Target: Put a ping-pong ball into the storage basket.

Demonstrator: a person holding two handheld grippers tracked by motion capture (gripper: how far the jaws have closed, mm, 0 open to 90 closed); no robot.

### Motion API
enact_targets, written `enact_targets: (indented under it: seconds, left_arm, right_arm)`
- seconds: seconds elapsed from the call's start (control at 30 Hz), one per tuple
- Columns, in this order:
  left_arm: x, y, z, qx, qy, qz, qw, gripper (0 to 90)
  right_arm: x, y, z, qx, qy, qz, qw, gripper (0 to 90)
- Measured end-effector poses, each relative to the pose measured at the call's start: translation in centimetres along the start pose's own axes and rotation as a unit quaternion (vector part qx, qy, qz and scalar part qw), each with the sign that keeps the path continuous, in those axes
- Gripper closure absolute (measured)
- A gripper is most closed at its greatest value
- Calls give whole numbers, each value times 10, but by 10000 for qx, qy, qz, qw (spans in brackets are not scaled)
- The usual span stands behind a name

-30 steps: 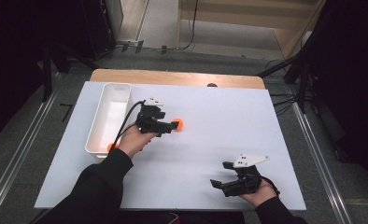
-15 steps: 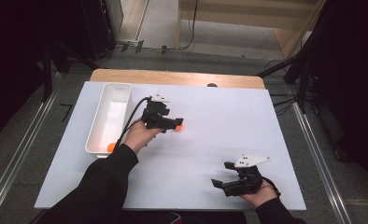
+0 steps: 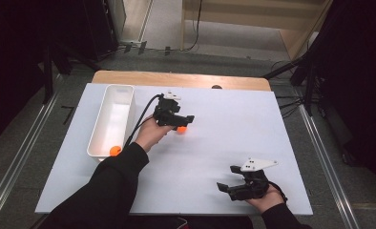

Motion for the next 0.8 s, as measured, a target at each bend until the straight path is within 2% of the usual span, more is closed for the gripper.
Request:
enact_targets:
  seconds: [0.03, 0.27, 0.3, 0.33, 0.37, 0.4, 0.43, 0.53, 0.6, 0.63, 0.67, 0.8]
  left_arm:
    - [1, 0, 4, 2, 97, 58, 9999, 262]
    - [2, 0, 10, 44, 112, 30, 9999, 261]
    - [2, -1, 11, 101, 126, 5, 9999, 205]
    - [2, -2, 12, 193, 102, -70, 9997, 205]
    - [2, -3, 13, 298, 62, -114, 9995, 56]
    - [2, -3, 13, 298, 62, -114, 9995, 0]
    - [1, -2, 13, 226, -16, -58, 9997, 0]
    - [0, -2, 13, 202, -32, -62, 9998, 0]
    - [3, -1, 13, 225, 61, -110, 9997, 0]
    - [5, 1, 14, 104, 134, -60, 9998, 0]
    - [6, 2, 14, 87, 174, -42, 9998, 0]
    - [7, 3, 15, 42, 147, -60, 9999, 0]
  right_arm:
    - [0, 0, 0, -8, 8, 9, 10000, 134]
    - [0, -1, -2, 25, -12, 8, 10000, 134]
    - [0, -2, -1, 31, -5, 12, 10000, 134]
    - [0, -2, -1, 31, -5, 12, 10000, 134]
    - [1, 0, -1, 3, 17, 12, 10000, 134]
    - [1, 0, -1, 3, 17, 12, 10000, 134]
    - [1, 0, -1, 8, 28, -33, 10000, 134]
    - [2, 1, 0, -16, 38, -28, 10000, 134]
    - [2, 2, 0, -16, 44, -28, 10000, 134]
    - [2, 1, -1, 5, 46, -43, 10000, 134]
    - [2, 1, -1, 2, 45, -30, 10000, 134]
    - [2, 1, -1, -1, 29, -33, 10000, 134]
Point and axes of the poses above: each handheld gripper's, and its own axes: z roughly forward along the jaws, x roughly out of its underside, y roughly to its left, the point moved 7 cm from there along z, roughly forward along the jaws, and after that the axes turned 7 degrees about -y, right-handed, at the moved point
